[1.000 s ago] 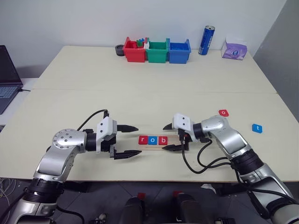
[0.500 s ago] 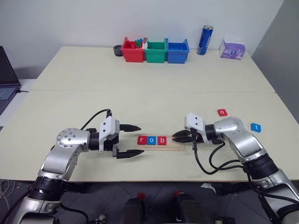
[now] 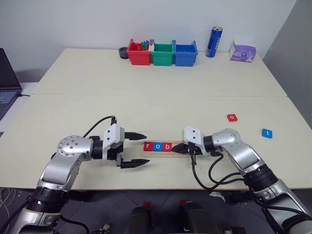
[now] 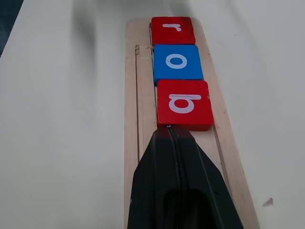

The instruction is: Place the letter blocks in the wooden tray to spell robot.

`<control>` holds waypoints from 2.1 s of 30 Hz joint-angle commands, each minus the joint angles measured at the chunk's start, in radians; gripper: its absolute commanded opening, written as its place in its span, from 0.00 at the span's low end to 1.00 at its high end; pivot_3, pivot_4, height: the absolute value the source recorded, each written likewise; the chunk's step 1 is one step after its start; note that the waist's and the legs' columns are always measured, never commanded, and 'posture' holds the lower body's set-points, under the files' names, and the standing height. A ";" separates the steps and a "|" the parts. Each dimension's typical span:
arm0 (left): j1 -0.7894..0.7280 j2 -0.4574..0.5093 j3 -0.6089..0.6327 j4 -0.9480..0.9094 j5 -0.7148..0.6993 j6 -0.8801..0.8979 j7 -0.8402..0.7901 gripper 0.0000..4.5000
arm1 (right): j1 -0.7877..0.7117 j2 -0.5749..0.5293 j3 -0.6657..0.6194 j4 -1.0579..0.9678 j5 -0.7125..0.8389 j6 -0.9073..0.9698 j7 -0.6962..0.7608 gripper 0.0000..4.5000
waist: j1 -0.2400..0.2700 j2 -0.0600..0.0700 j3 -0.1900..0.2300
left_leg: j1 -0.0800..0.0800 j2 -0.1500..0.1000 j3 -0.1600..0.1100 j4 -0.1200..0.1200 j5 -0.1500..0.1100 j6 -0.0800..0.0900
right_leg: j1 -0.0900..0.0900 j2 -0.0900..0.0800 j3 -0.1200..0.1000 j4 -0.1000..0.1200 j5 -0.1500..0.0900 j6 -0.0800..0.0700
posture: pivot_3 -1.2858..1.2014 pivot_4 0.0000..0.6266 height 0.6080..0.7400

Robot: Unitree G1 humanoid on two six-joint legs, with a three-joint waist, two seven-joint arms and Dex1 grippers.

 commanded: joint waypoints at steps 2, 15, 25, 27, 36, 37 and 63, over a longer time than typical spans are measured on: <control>0.003 0.017 0.032 -0.050 -0.018 0.008 0.011 1.00 | -0.026 0.014 -0.003 0.024 -0.014 -0.028 -0.009 0.00 | -0.001 0.000 0.000 | 0.000 0.000 0.000 0.000 0.000 0.000 | 0.000 0.000 0.000 0.000 0.000 0.000 | 0.52 0.24 1.00; -0.043 -0.047 0.023 -0.081 -0.027 0.061 0.108 1.00 | -0.010 -0.134 -0.189 -0.179 0.107 0.183 -0.014 0.14 | 0.007 0.001 0.001 | -0.001 0.000 -0.001 0.000 0.000 0.000 | 0.000 -0.002 -0.001 0.000 0.000 0.000 | 0.52 0.24 1.00; -0.202 -0.323 -0.115 -0.049 0.101 0.107 0.400 1.00 | 0.157 -0.137 -0.558 -0.310 0.090 0.498 -0.472 0.87 | 0.002 0.001 0.000 | 0.000 -0.002 -0.001 0.000 0.000 0.000 | 0.001 -0.001 0.001 0.000 0.000 0.000 | 0.52 0.24 1.00; -0.265 -0.396 -0.162 0.012 0.145 0.090 0.439 1.00 | 0.150 -0.084 -0.607 -0.218 0.033 0.474 -0.640 0.96 | 0.012 0.000 0.000 | 0.000 -0.002 -0.001 0.000 0.000 0.000 | 0.003 -0.001 0.001 0.000 0.000 0.000 | 0.52 0.24 1.00; -0.398 -0.496 -0.201 0.164 0.201 0.031 0.445 1.00 | 0.023 0.051 -0.651 0.046 0.025 0.407 -0.882 0.99 | -0.005 0.002 0.000 | 0.000 -0.002 0.002 -0.001 0.000 0.000 | 0.000 0.000 0.004 0.000 0.001 0.001 | 0.52 0.24 1.00; -0.402 -0.501 -0.203 0.165 0.201 0.032 0.443 1.00 | 0.008 0.063 -0.658 0.078 0.033 0.398 -0.895 0.99 | -0.005 0.002 0.000 | 0.000 -0.001 0.002 -0.001 0.000 0.000 | 0.000 0.000 0.003 0.000 0.001 0.001 | 0.52 0.24 1.00; -0.364 -0.464 -0.190 0.083 0.193 0.073 0.428 1.00 | 0.001 0.141 -0.643 0.028 0.098 0.546 -0.980 0.32 | 0.001 0.002 -0.001 | -0.001 -0.002 0.002 -0.001 0.000 0.000 | 0.000 -0.001 0.003 0.000 0.001 0.001 | 0.52 0.24 1.00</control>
